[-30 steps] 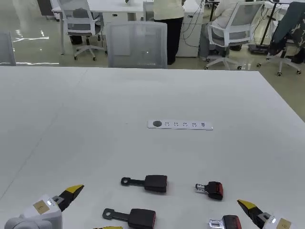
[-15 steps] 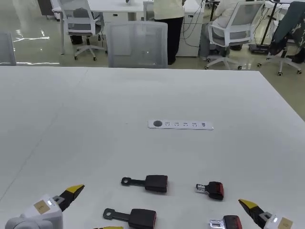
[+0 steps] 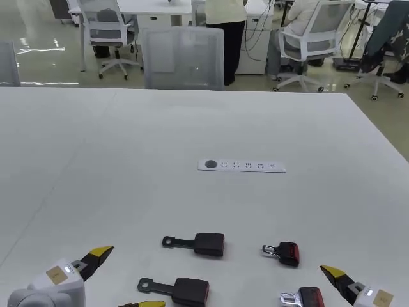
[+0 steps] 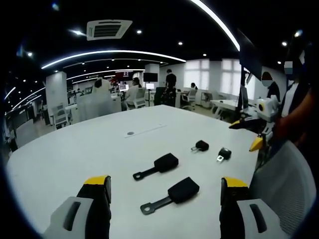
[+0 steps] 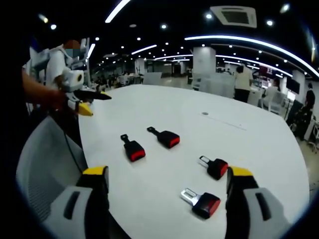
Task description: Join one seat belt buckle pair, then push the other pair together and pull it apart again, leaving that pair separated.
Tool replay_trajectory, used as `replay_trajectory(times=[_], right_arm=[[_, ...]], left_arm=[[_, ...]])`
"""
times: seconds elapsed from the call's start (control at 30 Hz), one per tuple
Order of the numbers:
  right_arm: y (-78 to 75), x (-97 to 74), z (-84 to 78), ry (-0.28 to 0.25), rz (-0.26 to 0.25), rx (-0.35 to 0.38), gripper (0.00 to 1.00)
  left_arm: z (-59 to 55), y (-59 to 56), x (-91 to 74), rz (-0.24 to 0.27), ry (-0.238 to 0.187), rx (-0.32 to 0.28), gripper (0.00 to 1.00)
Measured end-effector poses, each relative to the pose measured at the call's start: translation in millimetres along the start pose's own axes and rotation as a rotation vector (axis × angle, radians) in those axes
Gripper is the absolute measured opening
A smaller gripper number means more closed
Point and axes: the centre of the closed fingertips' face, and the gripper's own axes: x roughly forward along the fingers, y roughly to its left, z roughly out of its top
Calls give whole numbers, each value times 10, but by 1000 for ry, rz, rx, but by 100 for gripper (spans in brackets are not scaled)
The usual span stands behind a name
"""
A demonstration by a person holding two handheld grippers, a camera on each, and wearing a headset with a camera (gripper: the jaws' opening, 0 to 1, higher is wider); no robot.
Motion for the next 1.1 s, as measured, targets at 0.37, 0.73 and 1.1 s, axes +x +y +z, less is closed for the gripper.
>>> replay_trajectory(times=[0.37,0.73,1.1], right_arm=[[-5,-1,6,-5,-3,1,99],[-13,-18,4,-4,-4,-2,99],[-37,-42,3,-3,-5,0,99]], left_arm=[[12,-3,-2,1,-1,1,94],[-13,1,-10,1,0,2,94],[-3,-6,9,-8,-1,10,93]])
